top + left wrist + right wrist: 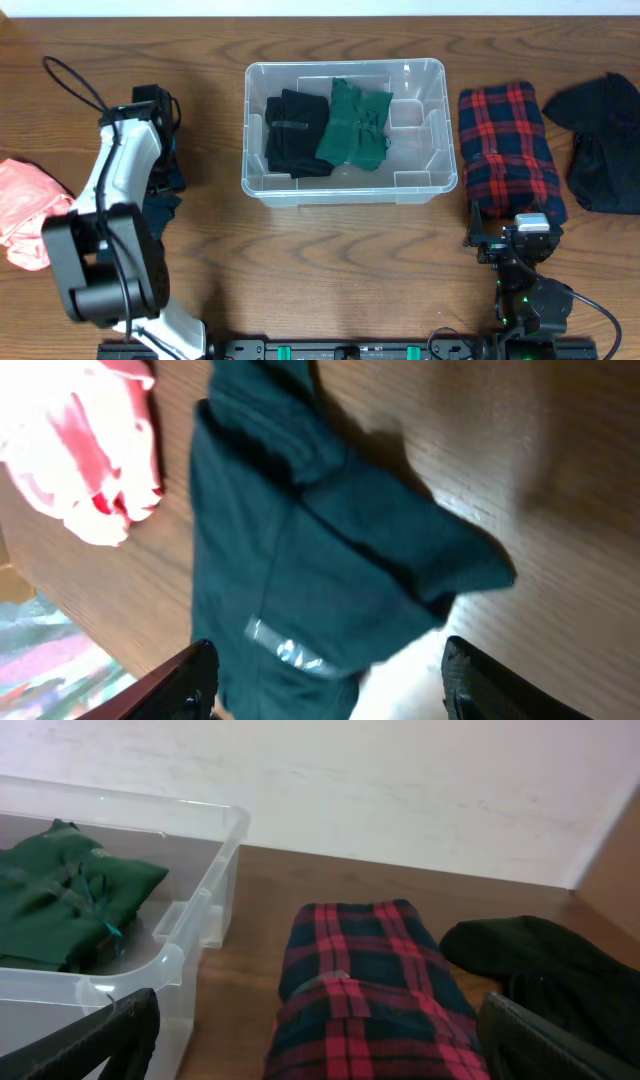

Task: Pack container
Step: 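Reach left gripper to the dark teal cloth and grasp it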

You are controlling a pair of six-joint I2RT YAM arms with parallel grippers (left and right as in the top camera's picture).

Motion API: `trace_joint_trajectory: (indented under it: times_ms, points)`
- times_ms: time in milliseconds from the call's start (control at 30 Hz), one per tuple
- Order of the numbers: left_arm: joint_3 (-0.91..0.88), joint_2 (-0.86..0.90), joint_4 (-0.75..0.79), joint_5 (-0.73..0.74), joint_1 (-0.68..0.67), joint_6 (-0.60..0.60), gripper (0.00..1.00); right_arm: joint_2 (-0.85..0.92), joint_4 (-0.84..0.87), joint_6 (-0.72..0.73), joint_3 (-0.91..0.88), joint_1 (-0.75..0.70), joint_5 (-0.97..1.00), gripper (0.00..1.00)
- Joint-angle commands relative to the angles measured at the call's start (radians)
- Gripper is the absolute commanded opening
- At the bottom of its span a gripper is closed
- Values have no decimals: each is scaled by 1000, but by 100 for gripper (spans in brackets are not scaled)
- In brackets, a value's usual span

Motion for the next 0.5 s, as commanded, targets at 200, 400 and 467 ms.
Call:
trace_joint_trajectory:
  times_ms: [200, 400, 467]
  points:
    - [-10, 99, 60, -34, 18, 10, 72, -4, -4, -14, -2, 14, 7, 99]
    - [-40, 119, 107, -34, 81, -9, 72, -4, -4, -14, -2, 14, 7, 99]
    - [-53, 119, 127, -29, 106, -20, 72, -4, -4, -14, -2, 14, 7, 99]
